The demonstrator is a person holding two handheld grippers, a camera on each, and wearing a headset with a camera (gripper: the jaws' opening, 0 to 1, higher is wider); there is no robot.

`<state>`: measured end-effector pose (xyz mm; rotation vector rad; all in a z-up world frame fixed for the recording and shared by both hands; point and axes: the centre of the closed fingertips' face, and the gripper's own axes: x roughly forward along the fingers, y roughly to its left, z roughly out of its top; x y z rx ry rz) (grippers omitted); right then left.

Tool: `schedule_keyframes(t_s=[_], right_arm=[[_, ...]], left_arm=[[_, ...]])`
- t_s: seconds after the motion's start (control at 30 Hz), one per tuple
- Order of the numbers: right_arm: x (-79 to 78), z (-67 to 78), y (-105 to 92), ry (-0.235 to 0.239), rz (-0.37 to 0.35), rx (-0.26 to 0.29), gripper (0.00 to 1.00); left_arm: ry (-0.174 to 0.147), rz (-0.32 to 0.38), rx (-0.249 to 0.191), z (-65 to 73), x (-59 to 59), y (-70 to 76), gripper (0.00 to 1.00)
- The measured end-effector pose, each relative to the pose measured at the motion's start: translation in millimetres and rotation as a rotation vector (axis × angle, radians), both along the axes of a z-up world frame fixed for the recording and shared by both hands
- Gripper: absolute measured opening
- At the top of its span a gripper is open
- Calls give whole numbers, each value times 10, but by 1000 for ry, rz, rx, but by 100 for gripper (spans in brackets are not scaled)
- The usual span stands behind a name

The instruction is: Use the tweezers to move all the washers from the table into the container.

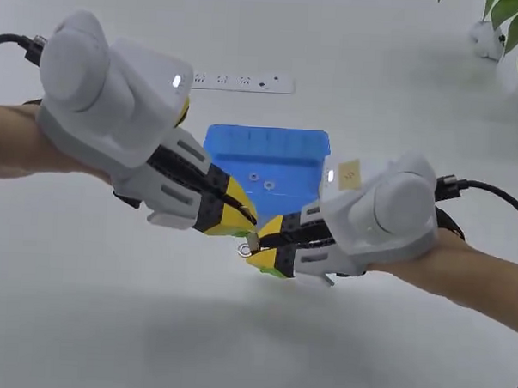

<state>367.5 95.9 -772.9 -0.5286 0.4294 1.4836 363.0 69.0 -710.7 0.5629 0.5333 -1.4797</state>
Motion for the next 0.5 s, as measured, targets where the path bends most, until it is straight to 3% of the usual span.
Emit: schedule_keyframes(t_s=[0.5], right_arm=[[54, -95, -17, -6, 11, -13, 11]], left_arm=[[10, -7, 14, -91, 54, -19, 6]])
